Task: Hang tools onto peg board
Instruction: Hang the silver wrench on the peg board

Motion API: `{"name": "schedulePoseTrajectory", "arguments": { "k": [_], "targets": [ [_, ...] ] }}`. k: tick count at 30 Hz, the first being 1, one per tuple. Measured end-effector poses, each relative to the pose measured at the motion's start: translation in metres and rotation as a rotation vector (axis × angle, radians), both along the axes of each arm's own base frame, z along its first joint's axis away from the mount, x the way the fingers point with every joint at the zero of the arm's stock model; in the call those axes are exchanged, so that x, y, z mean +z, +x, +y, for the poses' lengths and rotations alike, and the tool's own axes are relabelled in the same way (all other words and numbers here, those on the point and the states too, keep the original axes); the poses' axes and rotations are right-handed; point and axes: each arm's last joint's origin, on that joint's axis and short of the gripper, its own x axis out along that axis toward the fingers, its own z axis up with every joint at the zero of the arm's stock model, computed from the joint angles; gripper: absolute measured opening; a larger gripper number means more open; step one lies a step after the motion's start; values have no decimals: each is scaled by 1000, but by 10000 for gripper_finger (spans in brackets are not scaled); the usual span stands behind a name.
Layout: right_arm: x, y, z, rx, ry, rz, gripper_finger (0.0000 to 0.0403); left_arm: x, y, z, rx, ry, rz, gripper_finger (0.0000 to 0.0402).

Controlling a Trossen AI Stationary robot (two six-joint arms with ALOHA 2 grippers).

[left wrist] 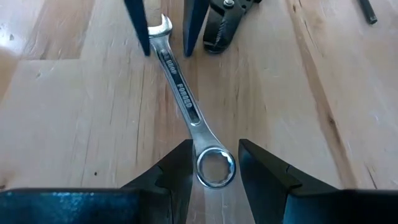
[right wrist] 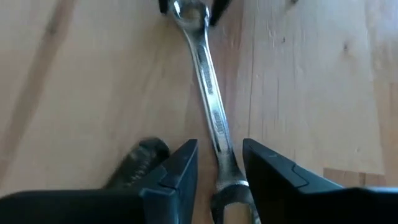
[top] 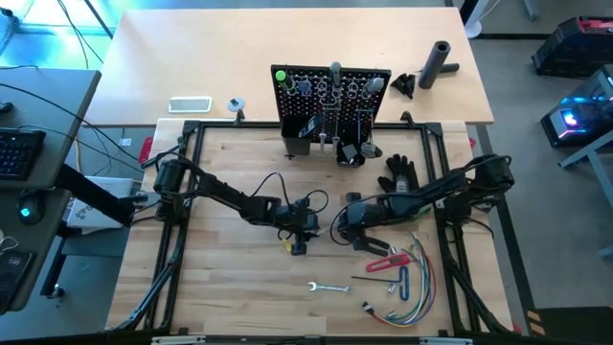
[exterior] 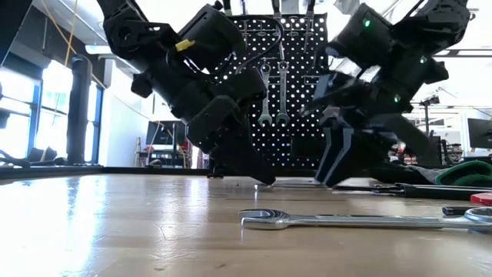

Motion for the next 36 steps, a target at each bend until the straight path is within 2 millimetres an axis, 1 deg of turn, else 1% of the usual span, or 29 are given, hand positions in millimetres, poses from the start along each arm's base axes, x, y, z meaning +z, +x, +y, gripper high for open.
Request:
{"name": "schedulePoseTrajectory", "arguments": {
  "k": [4,6,9,13,15,19,23,28,31,34,36],
  "targets": [
    [-9,3,-7,-20,11,27,127,0,0,0,2,2,-3,122],
    [-13,4,-11,-27,25,38,120,0,0,0,3,4,-4,122],
    [-16,5,-16,-25,60,54,88,0,0,0,19,18,-5,123],
    [-17,4,-17,-8,90,72,22,2,2,1,32,40,-30,123],
    [-17,4,-17,-10,94,74,19,3,3,0,32,38,-49,123],
    [-17,4,-17,-31,111,73,32,4,3,1,32,38,-51,123],
    [-11,6,-15,-20,110,65,17,2,2,1,19,50,-33,123],
    [5,12,-11,-1,83,79,16,2,2,4,18,56,-23,123],
    [16,21,-8,18,75,69,9,2,2,7,28,60,-25,123],
    [21,24,-4,40,52,89,1,2,2,9,35,60,-28,123],
    [26,27,-1,43,37,83,3,2,3,10,37,59,-28,123]
  ]
}}
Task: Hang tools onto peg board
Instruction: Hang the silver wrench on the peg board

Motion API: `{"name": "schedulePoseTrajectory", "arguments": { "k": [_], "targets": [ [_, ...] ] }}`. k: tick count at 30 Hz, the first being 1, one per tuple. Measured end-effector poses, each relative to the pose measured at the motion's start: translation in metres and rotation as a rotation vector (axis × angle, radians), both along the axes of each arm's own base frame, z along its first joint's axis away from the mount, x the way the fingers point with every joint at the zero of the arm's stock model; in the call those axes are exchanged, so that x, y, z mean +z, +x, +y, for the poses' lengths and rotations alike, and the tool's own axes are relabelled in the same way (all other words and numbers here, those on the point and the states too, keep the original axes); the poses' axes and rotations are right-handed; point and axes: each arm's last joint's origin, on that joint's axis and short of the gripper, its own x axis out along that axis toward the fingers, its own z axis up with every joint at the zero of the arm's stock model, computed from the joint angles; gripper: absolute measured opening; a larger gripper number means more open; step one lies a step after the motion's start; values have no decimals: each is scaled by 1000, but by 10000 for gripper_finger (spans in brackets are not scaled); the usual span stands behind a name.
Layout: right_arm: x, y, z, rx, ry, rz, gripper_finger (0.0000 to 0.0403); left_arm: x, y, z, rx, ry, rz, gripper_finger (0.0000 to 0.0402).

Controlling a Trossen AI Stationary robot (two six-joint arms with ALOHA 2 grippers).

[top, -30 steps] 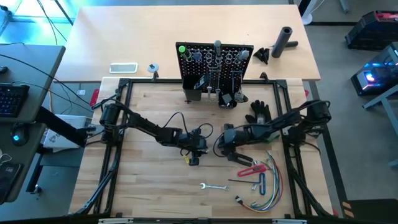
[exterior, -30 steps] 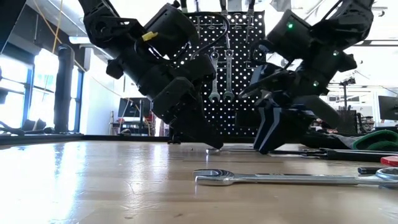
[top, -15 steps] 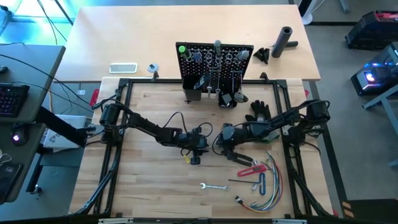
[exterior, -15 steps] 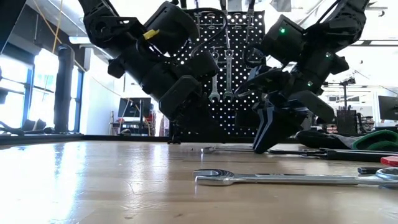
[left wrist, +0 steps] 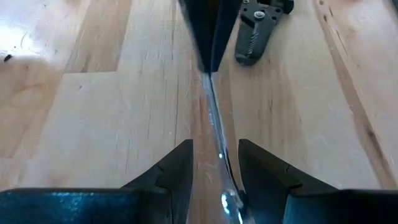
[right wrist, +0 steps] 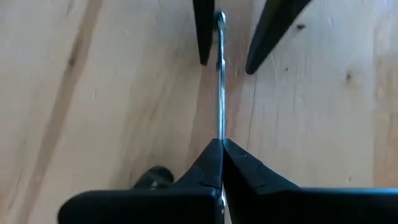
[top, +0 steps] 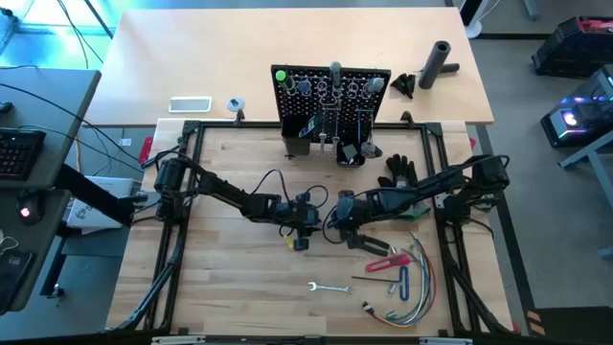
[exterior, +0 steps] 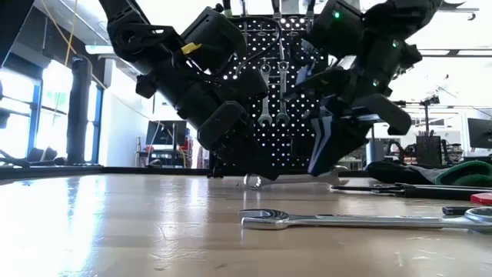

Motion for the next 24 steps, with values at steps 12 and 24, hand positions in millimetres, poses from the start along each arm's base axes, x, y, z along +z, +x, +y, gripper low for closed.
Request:
{"name": "schedulePoseTrajectory", "arguments": {
  "k": [12,24],
  "targets": [
    [10,6,1,-1,-1,-11,2,-6,1,4,-29,-36,18,123],
    [3,8,0,-20,42,14,88,-6,0,4,-17,-17,20,123]
  ]
}}
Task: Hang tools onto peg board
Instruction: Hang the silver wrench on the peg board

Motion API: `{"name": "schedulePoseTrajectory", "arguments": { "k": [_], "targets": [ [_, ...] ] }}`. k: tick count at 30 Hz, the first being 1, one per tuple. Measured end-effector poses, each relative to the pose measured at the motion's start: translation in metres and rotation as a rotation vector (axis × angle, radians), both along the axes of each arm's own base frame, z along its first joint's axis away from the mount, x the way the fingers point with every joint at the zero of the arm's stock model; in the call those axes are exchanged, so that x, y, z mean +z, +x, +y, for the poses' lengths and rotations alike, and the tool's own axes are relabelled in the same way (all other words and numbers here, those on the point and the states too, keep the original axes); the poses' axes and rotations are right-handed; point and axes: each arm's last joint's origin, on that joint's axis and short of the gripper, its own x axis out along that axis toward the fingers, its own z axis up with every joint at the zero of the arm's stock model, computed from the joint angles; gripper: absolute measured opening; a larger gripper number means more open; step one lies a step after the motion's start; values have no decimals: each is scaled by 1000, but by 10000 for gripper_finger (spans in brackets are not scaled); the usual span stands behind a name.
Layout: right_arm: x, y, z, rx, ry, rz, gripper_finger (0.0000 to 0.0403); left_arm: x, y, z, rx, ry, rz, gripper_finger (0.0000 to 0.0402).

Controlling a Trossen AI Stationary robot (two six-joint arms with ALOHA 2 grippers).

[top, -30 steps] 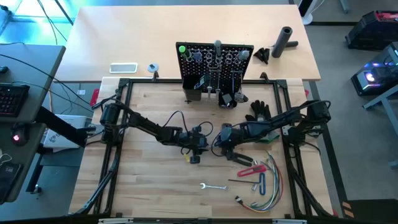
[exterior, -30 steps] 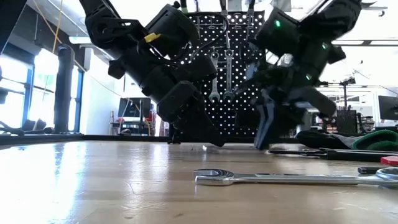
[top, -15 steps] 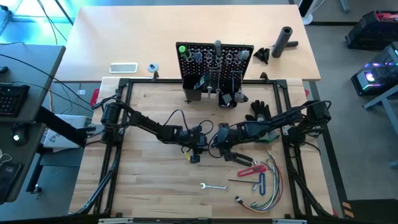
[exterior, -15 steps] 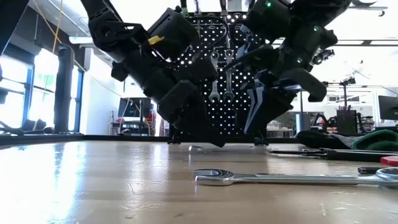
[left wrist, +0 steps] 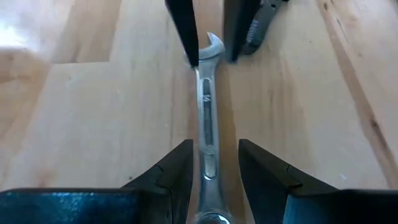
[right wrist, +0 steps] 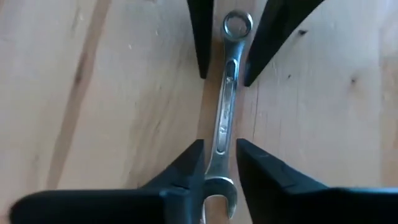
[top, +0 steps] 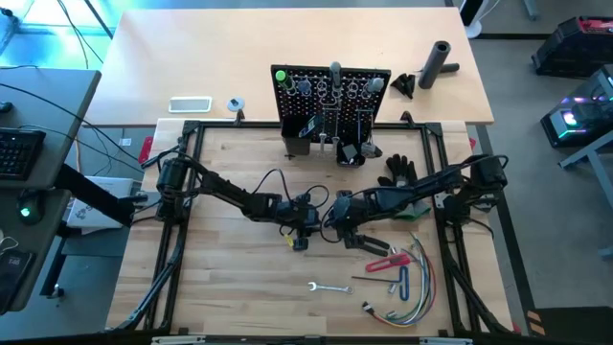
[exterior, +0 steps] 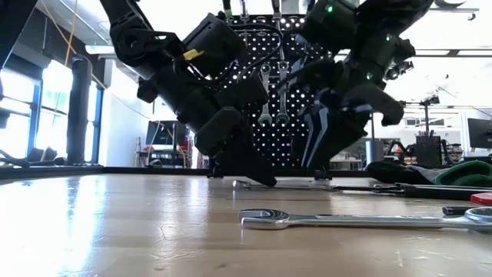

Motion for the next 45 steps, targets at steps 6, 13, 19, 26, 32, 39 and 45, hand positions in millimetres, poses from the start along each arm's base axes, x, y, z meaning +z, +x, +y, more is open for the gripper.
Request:
{"name": "schedulePoseTrajectory", "arguments": {
  "k": [6,13,19,26,32,39,45],
  "targets": [
    [-17,4,-1,-40,-36,32,118,0,0,1,16,11,0,123],
    [-24,6,-1,-36,-26,50,99,0,0,0,18,9,2,123],
    [-25,6,-2,-21,-29,59,21,-1,-1,1,8,23,11,123],
    [-25,7,-3,-24,-46,49,3,4,-7,1,9,48,77,123],
    [-26,7,-3,-24,-47,49,1,25,-14,3,30,62,73,123],
    [-26,7,-3,-23,-46,48,1,34,-25,5,46,95,159,122],
    [-26,7,-3,-21,-45,47,1,23,-26,4,54,73,207,122]
  ]
}}
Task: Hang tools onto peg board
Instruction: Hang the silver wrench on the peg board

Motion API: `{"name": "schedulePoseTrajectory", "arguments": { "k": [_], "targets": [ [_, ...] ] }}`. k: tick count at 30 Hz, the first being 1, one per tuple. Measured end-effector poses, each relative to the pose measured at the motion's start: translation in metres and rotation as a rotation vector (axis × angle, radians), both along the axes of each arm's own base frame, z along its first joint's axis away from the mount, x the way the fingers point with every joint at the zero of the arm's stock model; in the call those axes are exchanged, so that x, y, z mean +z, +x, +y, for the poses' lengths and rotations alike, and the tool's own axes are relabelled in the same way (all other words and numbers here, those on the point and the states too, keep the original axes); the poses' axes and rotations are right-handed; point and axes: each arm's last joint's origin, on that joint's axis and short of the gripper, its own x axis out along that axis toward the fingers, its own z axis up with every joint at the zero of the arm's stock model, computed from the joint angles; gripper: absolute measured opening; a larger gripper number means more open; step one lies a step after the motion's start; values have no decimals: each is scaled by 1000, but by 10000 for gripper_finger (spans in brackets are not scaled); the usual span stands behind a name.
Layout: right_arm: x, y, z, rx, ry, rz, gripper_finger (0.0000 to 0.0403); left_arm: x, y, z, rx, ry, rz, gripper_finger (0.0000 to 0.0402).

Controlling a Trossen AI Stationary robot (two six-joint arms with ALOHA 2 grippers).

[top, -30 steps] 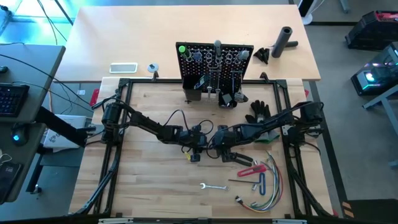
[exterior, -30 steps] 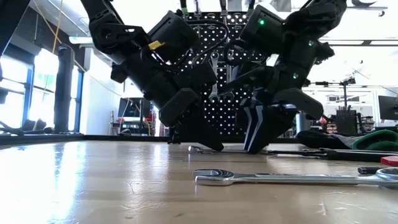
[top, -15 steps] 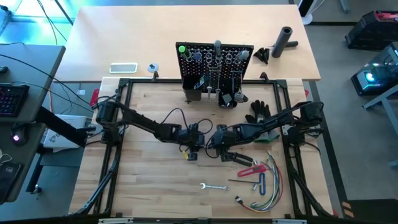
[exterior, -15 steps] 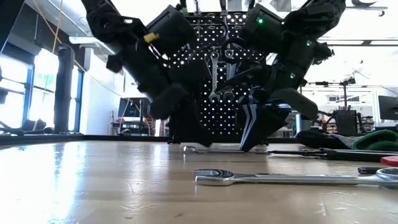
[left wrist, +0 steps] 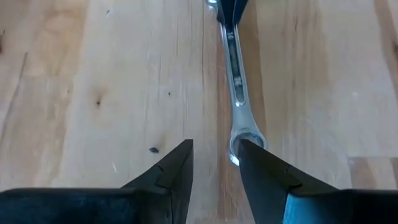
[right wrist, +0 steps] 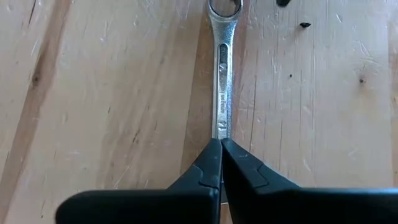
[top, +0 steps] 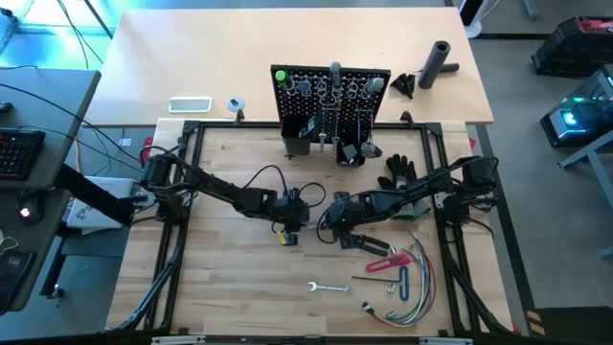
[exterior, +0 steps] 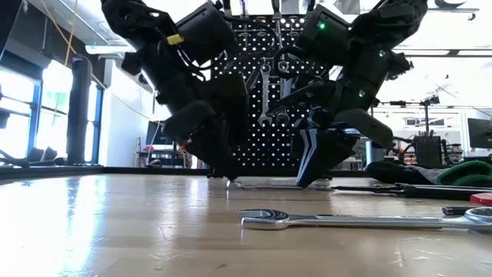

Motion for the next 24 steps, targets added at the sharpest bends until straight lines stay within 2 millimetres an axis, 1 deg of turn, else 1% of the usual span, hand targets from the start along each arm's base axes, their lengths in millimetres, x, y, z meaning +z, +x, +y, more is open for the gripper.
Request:
{"name": "schedulePoseTrajectory", "arguments": {
  "k": [8,12,14,17,21,24],
  "targets": [
    [0,0,0,-1,12,-1,1,-11,3,0,11,2,14,121],
    [5,-1,0,3,21,-14,5,-16,3,0,12,5,31,121],
    [10,-3,0,3,23,-22,16,-19,4,0,13,7,38,121],
    [18,-4,0,3,24,-41,43,-22,3,0,13,9,52,121],
    [22,-5,0,-8,29,-50,79,-26,3,0,13,10,63,121],
    [23,-6,0,-19,36,-44,97,-27,3,0,16,13,58,121]
  ]
}}
